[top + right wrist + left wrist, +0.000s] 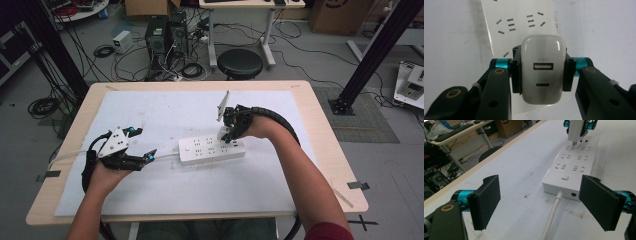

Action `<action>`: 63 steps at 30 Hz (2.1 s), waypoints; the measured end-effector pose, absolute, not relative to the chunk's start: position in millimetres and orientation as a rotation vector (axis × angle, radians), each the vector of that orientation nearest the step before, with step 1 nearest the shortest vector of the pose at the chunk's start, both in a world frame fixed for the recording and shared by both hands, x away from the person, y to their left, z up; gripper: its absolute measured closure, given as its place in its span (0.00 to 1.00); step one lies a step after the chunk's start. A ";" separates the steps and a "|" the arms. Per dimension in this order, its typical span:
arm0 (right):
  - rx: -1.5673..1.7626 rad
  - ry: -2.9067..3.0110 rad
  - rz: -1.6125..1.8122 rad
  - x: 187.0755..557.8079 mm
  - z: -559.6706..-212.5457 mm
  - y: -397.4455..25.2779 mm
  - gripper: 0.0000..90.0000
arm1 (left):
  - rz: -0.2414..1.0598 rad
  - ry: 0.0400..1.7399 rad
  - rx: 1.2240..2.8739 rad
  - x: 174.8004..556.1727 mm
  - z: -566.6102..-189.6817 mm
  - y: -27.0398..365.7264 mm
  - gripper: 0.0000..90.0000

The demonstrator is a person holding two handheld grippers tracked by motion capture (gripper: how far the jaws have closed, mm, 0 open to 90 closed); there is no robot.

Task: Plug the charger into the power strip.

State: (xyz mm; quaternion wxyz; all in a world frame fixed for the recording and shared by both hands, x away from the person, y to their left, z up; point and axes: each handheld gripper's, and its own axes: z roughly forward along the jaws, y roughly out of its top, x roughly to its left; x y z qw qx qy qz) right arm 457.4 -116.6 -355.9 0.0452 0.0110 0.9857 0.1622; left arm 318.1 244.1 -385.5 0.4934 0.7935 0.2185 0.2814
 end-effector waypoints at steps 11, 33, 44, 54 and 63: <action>-0.128 3.033 0.386 463.7 -350.5 -103.4 0.70 | 0.677 0.537 1.922 318.7 -388.2 248.2 0.20; -0.268 3.065 0.276 471.5 -356.1 -93.6 0.70 | 0.672 0.550 1.918 323.4 -390.7 252.1 0.20; -0.275 3.090 0.244 474.5 -360.0 -87.5 0.70 | 0.677 0.551 1.908 322.1 -389.3 249.1 0.20; -0.245 3.122 0.225 479.1 -369.4 -84.9 0.71 | 0.684 0.550 1.894 319.8 -388.2 248.4 0.19; -0.221 3.124 0.165 476.1 -372.6 -79.5 0.70 | 0.693 0.536 1.908 317.4 -385.6 247.0 0.20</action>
